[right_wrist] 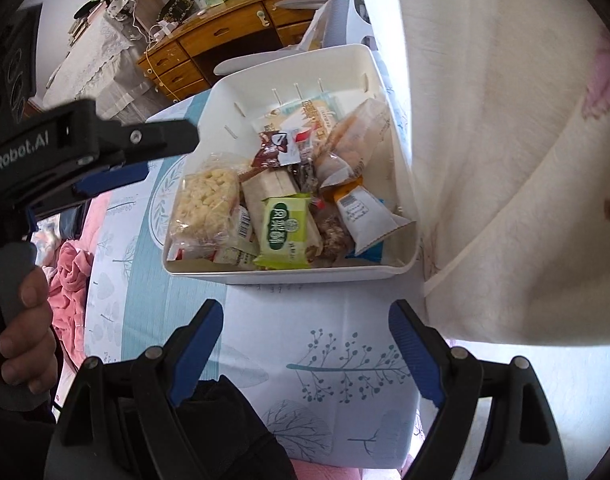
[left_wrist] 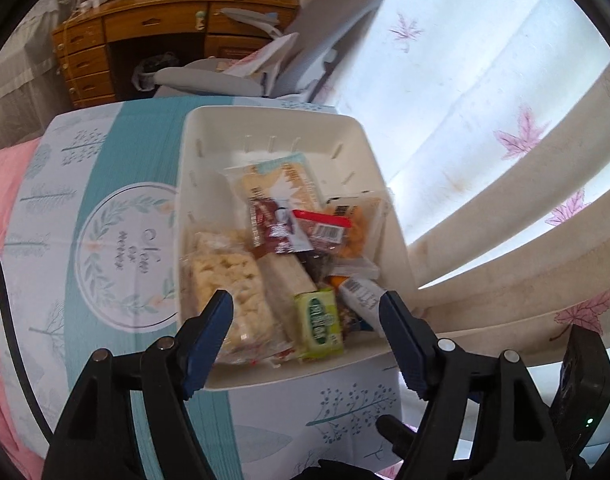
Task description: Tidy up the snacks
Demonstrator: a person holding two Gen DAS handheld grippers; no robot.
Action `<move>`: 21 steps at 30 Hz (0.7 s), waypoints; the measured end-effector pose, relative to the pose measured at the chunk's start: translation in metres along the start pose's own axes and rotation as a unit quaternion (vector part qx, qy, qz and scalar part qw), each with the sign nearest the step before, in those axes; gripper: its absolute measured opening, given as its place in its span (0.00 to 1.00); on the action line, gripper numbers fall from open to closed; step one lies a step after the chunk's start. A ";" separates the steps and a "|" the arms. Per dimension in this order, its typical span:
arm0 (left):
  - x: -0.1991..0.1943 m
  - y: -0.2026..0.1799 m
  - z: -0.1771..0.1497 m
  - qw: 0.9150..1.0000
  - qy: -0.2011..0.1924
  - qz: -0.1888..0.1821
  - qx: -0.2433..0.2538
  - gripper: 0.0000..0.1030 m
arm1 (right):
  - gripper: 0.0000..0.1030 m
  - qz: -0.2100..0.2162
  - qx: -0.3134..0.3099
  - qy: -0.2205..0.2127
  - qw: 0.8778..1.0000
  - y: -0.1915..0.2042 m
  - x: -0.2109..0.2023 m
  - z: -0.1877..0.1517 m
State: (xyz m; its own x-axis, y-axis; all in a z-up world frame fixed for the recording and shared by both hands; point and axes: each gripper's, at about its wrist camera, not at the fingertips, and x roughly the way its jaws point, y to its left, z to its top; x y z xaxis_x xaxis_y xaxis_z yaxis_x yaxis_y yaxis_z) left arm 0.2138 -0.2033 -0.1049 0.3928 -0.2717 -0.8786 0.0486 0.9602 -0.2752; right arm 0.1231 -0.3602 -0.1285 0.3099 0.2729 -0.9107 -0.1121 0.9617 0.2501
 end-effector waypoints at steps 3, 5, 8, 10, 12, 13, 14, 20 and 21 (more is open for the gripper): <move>-0.007 0.019 -0.009 1.000 0.004 0.013 -0.020 0.73 | 0.83 0.000 0.000 0.000 1.000 0.010 0.001 -0.003; -0.014 0.033 -0.016 0.999 0.007 0.019 -0.031 0.73 | 0.84 0.001 0.001 -0.001 1.000 0.017 0.001 -0.004; -0.028 0.054 -0.030 0.999 0.006 0.026 -0.038 0.73 | 0.84 0.002 0.007 -0.007 1.000 0.032 0.002 -0.007; -0.039 0.069 -0.039 0.999 0.003 0.032 -0.037 0.73 | 0.84 0.001 0.011 -0.011 1.000 0.043 0.003 -0.011; -0.049 0.081 -0.049 0.999 0.001 0.038 -0.035 0.73 | 0.84 0.000 0.018 -0.016 1.000 0.055 0.002 -0.016; -0.057 0.089 -0.054 0.999 0.000 0.040 -0.033 0.74 | 0.84 -0.002 0.021 -0.018 1.000 0.060 0.001 -0.018; -0.063 0.096 -0.058 0.999 0.000 0.043 -0.032 0.76 | 0.85 -0.005 0.026 -0.020 0.999 0.065 0.000 -0.021; -0.109 0.137 -0.078 0.998 -0.015 0.064 -0.012 0.81 | 0.91 -0.009 0.060 -0.035 0.998 0.101 -0.011 -0.036; -0.117 0.142 -0.081 0.998 -0.019 0.068 -0.007 0.82 | 0.93 -0.009 0.062 -0.037 0.997 0.108 -0.014 -0.039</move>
State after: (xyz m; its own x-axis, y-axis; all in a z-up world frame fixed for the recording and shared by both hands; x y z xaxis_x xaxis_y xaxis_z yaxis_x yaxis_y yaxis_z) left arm 0.1006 -0.0405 -0.0732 0.4292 -0.1367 -0.8928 -0.0201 0.9868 -0.1608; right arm 0.0700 -0.2609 -0.1015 0.3800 0.2527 -0.8898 0.0106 0.9607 0.2774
